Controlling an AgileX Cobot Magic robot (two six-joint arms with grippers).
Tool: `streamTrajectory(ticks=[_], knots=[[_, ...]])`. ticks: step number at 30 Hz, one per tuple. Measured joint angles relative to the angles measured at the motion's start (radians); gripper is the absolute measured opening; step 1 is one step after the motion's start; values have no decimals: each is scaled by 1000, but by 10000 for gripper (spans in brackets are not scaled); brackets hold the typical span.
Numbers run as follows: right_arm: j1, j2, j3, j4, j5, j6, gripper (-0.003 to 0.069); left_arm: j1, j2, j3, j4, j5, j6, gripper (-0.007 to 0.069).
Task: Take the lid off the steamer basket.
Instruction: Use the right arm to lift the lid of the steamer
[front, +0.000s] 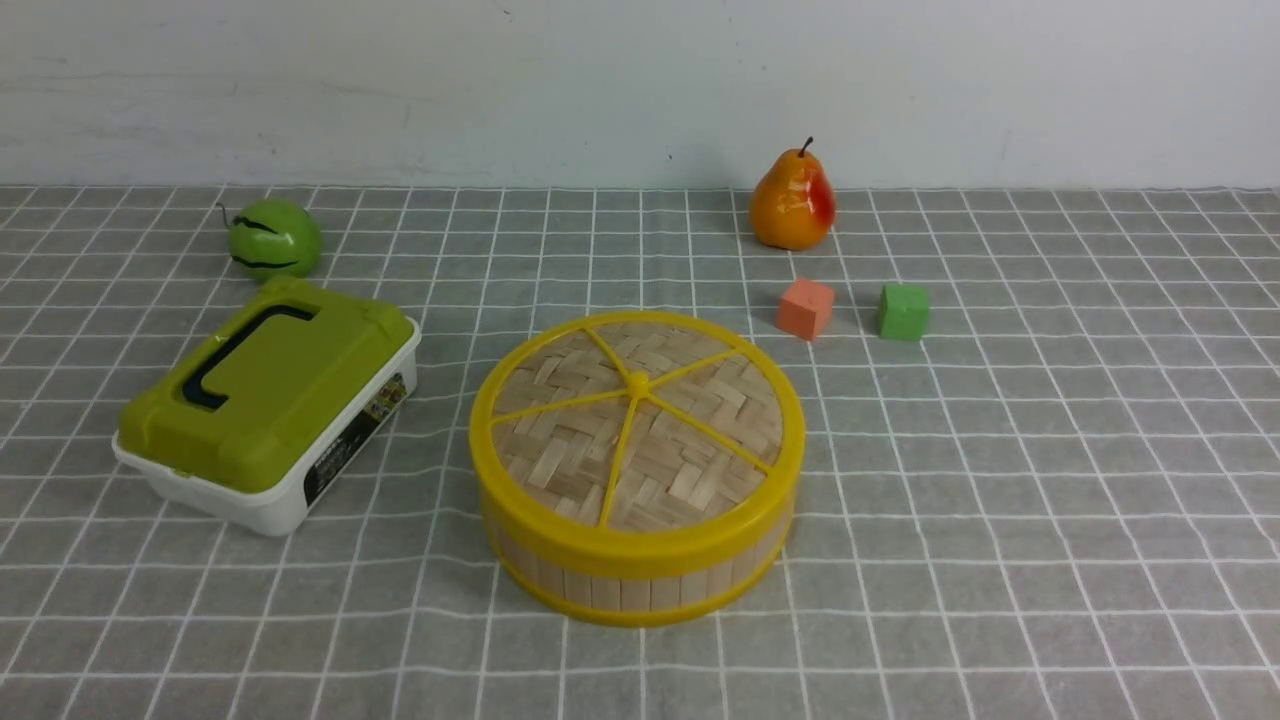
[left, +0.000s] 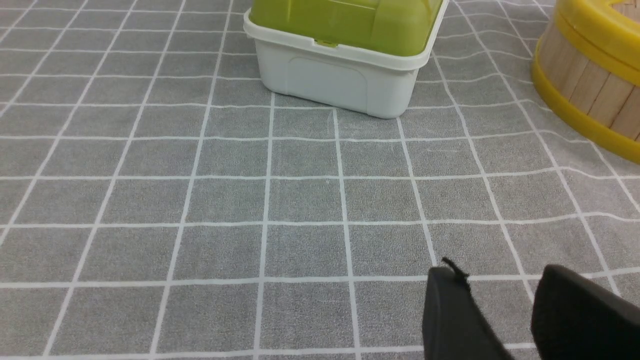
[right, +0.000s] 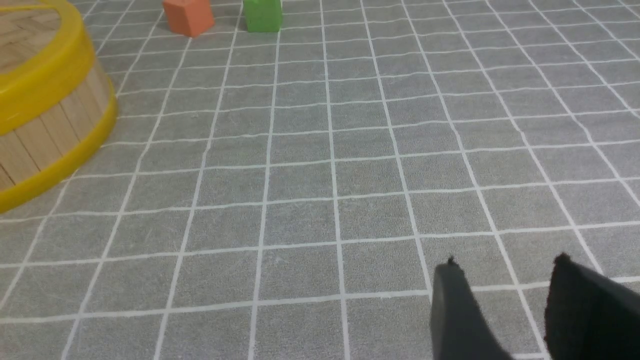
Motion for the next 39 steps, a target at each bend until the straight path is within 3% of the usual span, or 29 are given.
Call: streamTrajectory(ticks=[33, 36, 37, 38, 39], knots=[[0, 0, 0, 3, 0, 0, 242, 0, 0, 0, -7, 0, 0, 239], [0, 0, 0, 69, 0, 39, 242, 0, 0, 0, -7, 0, 0, 239], [0, 0, 0, 166, 0, 93, 242, 0, 0, 0, -7, 0, 0, 239], [0, 0, 0, 184, 1, 116, 242, 0, 0, 0, -7, 0, 0, 239], [0, 0, 0, 324, 7, 200, 242, 0, 0, 0, -7, 0, 0, 239]])
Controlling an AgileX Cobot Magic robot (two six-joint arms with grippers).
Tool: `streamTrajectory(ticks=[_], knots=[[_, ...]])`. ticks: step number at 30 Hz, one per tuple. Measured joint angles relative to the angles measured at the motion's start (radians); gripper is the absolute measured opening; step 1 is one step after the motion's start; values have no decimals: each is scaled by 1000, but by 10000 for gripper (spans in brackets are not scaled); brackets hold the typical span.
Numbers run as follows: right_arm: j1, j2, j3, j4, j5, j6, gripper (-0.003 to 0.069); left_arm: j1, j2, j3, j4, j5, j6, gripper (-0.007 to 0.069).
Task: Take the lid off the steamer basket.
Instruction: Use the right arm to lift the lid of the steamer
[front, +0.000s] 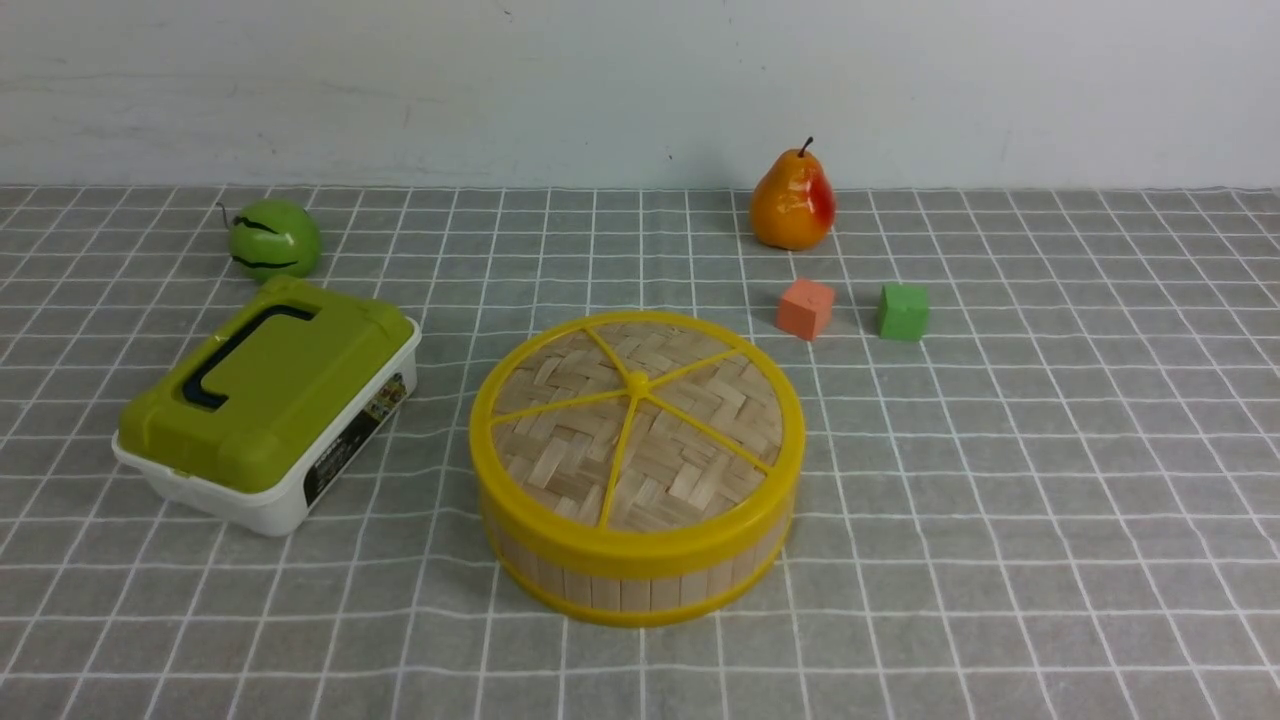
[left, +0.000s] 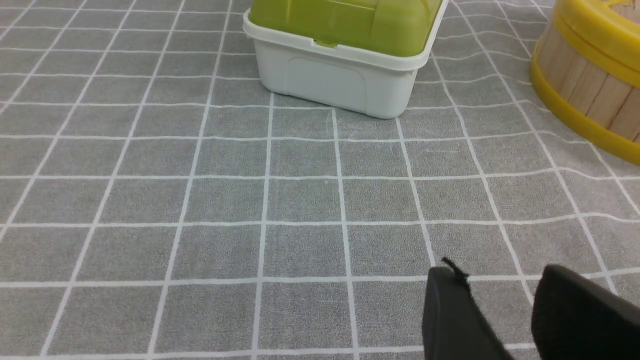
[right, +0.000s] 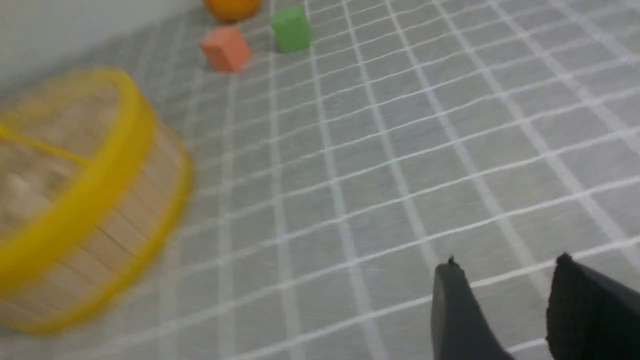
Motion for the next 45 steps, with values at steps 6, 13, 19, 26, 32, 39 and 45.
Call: streamTrajectory(ticks=[6, 13, 19, 26, 32, 39, 45], knots=[[0, 0, 8, 399, 9, 281, 242, 0, 0, 0, 0, 0, 0, 239], [0, 0, 8, 314, 32, 164, 242, 0, 0, 0, 0, 0, 0, 239], [0, 4, -73, 285, 130, -65, 209, 0, 0, 0, 0, 0, 0, 239], [0, 395, -623, 106, 487, -447, -13, 0, 0, 0, 0, 0, 0, 239], [0, 758, -1016, 96, 767, -620, -10, 0, 0, 0, 0, 0, 0, 239], [20, 1116, -1353, 111, 839, -673, 0, 0, 0, 0, 0, 0, 0, 239], [278, 1355, -1542, -70, 844, -611, 0, 0, 0, 0, 0, 0, 0, 239]])
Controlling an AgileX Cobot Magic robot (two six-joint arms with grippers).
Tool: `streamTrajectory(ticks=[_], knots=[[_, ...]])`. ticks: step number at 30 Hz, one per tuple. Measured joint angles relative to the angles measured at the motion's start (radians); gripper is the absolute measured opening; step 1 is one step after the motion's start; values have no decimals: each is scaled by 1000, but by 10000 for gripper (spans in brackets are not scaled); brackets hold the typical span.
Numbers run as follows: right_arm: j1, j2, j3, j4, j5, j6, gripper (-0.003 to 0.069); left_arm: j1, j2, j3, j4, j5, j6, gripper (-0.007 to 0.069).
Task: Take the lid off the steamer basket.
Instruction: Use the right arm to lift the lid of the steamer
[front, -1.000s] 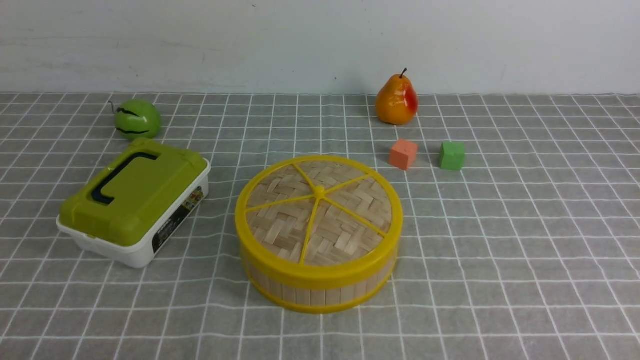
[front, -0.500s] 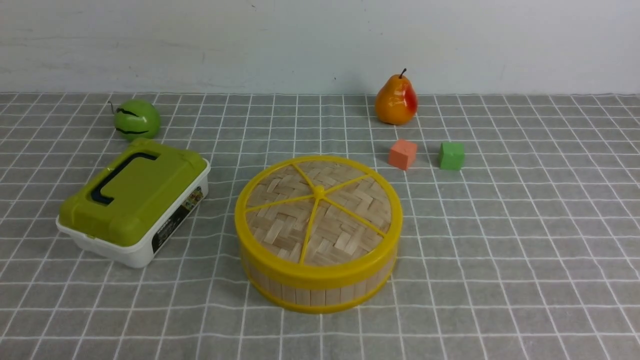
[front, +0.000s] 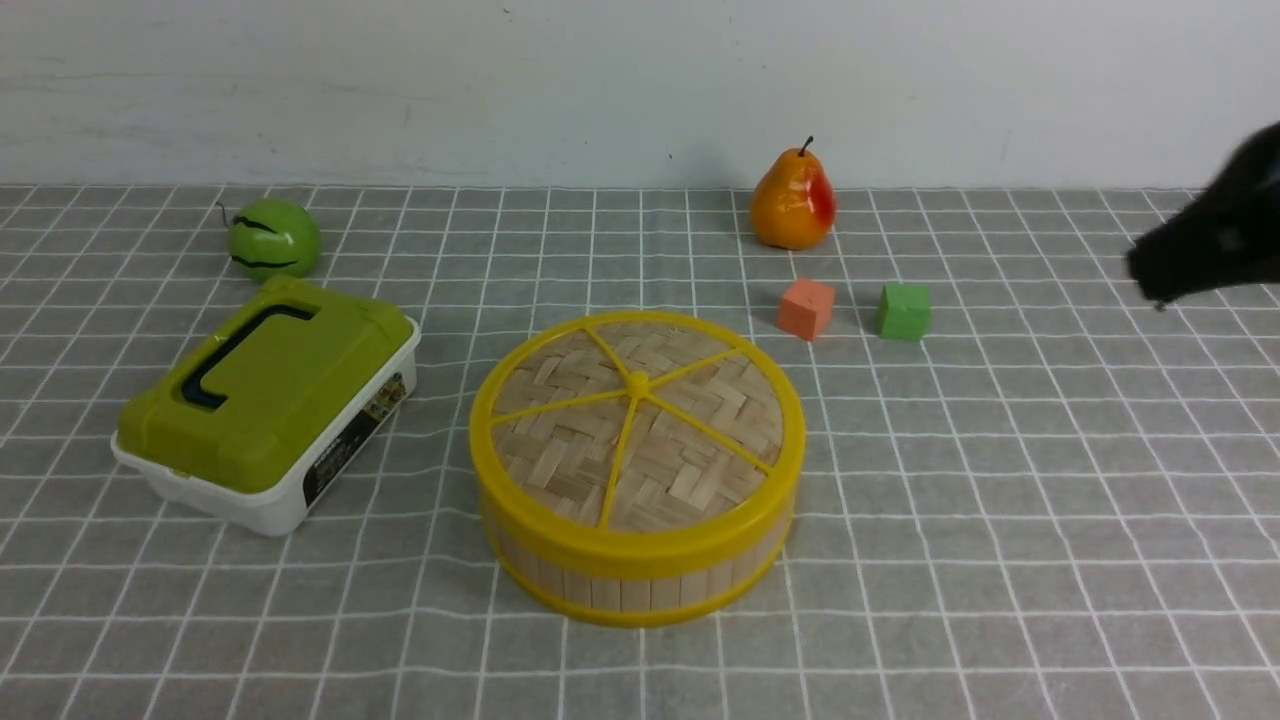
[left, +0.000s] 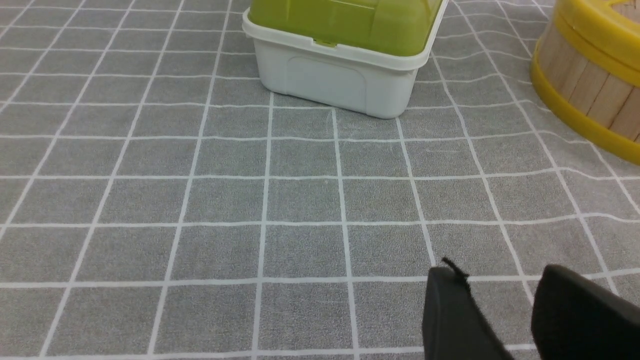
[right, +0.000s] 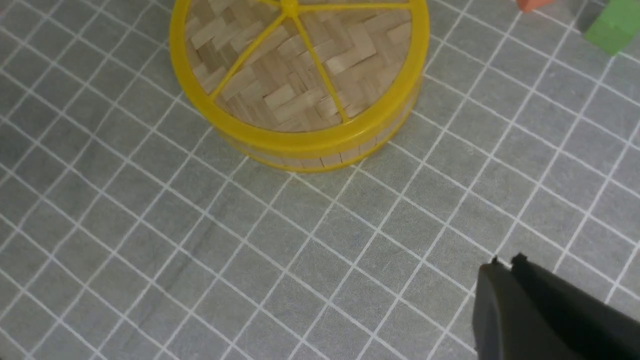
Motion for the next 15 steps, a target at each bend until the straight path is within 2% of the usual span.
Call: streamTrajectory(ticks=[4, 7, 8, 12, 15], knots=[[195, 156, -99, -179, -1, 103, 4, 0, 0, 0, 0, 0, 0, 239], [271, 249, -161, -243, -8, 148, 11, 0, 0, 0, 0, 0, 0, 239], [316, 327, -211, -269, -20, 171, 27, 0, 0, 0, 0, 0, 0, 239], [371, 484, -340, -281, -25, 187, 105, 0, 0, 0, 0, 0, 0, 239], [395, 600, -450, -281, -28, 217, 219, 0, 0, 0, 0, 0, 0, 239]])
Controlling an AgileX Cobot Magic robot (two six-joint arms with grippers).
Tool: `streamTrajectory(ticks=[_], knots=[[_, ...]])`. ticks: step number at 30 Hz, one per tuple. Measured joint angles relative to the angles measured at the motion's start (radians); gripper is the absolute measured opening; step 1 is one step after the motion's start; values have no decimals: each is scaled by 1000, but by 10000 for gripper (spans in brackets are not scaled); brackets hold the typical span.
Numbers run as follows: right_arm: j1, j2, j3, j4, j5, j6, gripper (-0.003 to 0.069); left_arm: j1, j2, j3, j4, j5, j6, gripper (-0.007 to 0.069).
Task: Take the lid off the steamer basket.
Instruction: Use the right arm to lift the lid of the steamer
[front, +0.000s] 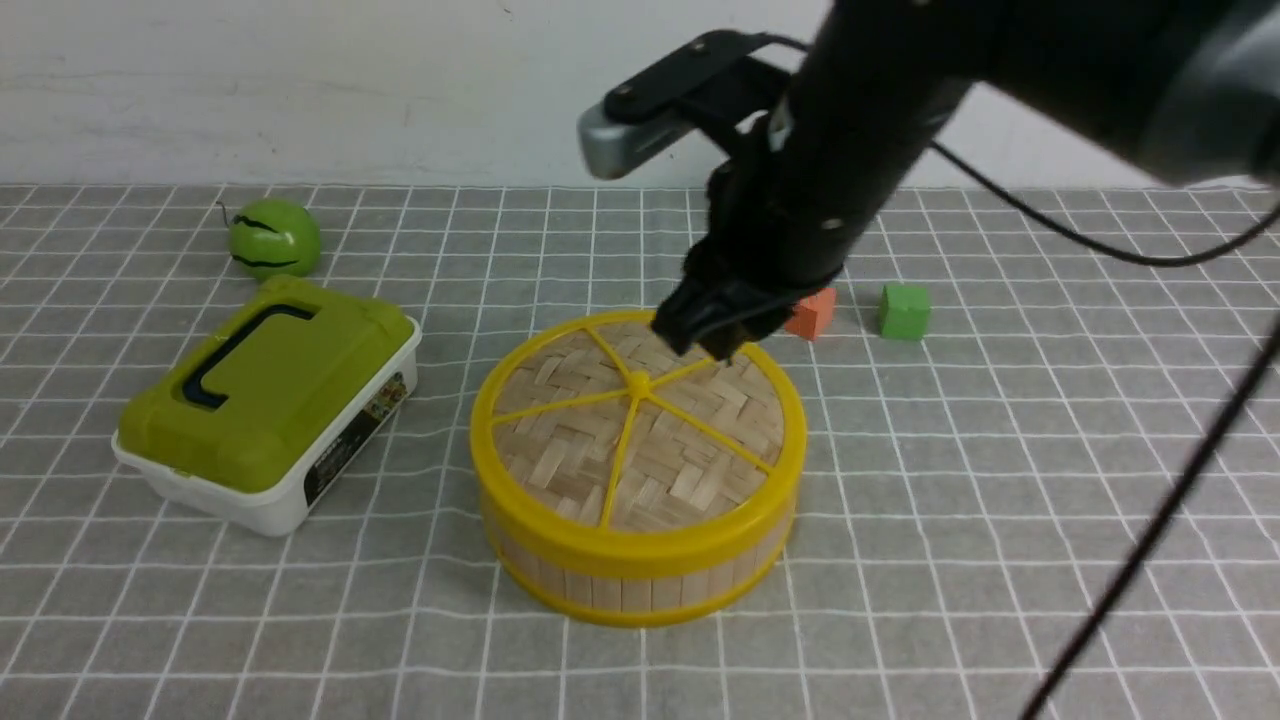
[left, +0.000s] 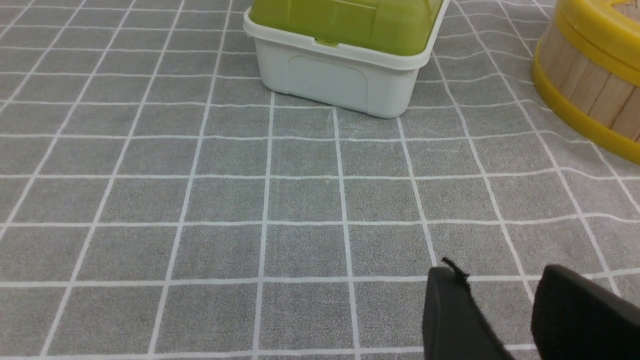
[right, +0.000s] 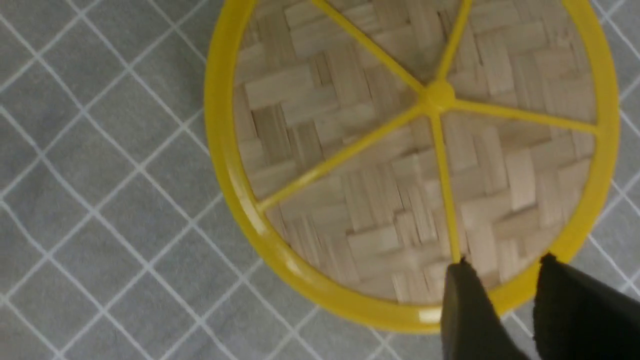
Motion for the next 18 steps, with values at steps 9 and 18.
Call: streamTrajectory(ticks=[9, 18], knots=[[4, 270, -239, -27, -8, 100, 498, 0, 0, 0, 0, 0, 0, 239], [4, 321, -254, -27, 1, 102, 341, 0, 0, 0, 0, 0, 0, 239]])
